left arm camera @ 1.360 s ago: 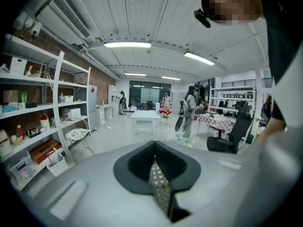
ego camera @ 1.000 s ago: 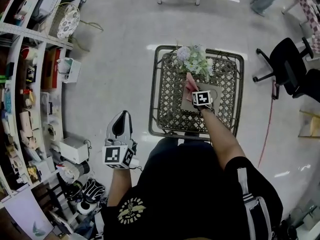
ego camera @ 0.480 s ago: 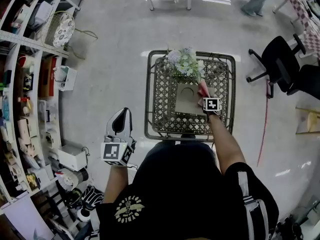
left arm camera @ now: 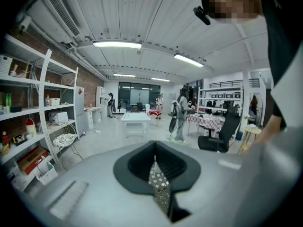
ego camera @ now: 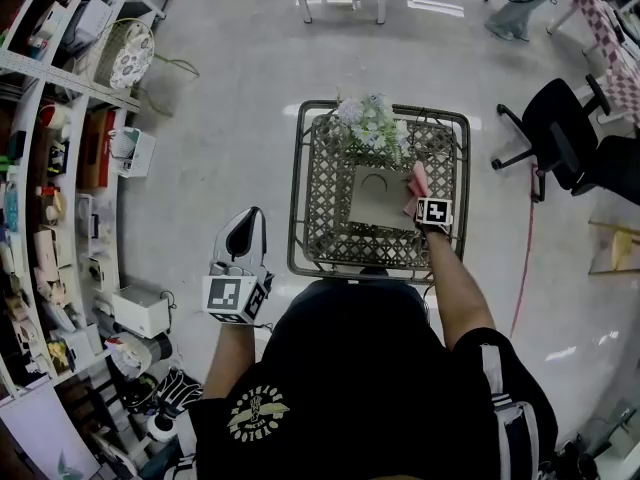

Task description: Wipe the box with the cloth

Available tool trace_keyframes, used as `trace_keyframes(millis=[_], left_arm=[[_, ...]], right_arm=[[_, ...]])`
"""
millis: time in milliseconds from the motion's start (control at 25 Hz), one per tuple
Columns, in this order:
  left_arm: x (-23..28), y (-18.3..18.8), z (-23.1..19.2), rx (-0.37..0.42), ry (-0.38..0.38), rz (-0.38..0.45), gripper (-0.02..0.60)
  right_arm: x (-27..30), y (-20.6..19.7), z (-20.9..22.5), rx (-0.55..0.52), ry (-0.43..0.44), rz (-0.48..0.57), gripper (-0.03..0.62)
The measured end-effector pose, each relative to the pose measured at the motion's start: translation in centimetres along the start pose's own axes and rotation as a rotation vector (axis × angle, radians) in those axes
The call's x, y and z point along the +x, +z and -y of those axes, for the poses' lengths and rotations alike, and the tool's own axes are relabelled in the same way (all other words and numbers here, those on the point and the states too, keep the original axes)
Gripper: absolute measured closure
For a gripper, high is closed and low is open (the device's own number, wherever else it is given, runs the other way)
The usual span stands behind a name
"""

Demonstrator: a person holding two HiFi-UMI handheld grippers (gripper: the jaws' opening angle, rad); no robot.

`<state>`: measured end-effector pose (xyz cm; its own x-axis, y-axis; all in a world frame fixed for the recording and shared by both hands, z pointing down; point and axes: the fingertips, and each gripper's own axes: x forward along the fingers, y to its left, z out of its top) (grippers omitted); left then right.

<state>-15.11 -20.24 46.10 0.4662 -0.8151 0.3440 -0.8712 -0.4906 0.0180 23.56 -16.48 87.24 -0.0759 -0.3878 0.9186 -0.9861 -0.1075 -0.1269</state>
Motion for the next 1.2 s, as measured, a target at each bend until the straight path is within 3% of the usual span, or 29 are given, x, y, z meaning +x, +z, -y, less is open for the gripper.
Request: trace_keyframes(millis=[160, 320, 480, 640, 840, 1200], left_arm=[[-0.6, 0.2, -1.1, -0.008, 0.002, 0.011, 0.581], [-2.2, -0.2, -2.4, -0.020, 0.026, 0.011, 0.581], [-3.0, -0.6, -2.7, -0.021, 0.043, 0.001, 0.581], [-3.8, -1.1, -3.6, -0.012, 0.066, -0.008, 0.581], [-4.6, -1.5, -4.5, -0.008, 0.080, -0.017, 0.581], [-3.3, -0.6, -3.7, 0.012, 0.038, -0.001, 0.581]], right_arm=[[-1.1, 1.4, -6.7, -0.014, 0.161, 0.065, 0.577], [-1.9, 0.6, -13.7, -0.075, 0.308, 0.066, 0.577], [-1.8, 0.0, -17.8, -0.108, 0.392, 0.047, 0.577], [0.0, -1.0, -20.0, -0.151, 0.404, -0.008, 0.577], [2.1, -2.7, -19.8, -0.234, 0.337, -0.082, 0.577], [2.0, -4.3, -14.6, -0.188, 0.249, -0.112, 0.577]])
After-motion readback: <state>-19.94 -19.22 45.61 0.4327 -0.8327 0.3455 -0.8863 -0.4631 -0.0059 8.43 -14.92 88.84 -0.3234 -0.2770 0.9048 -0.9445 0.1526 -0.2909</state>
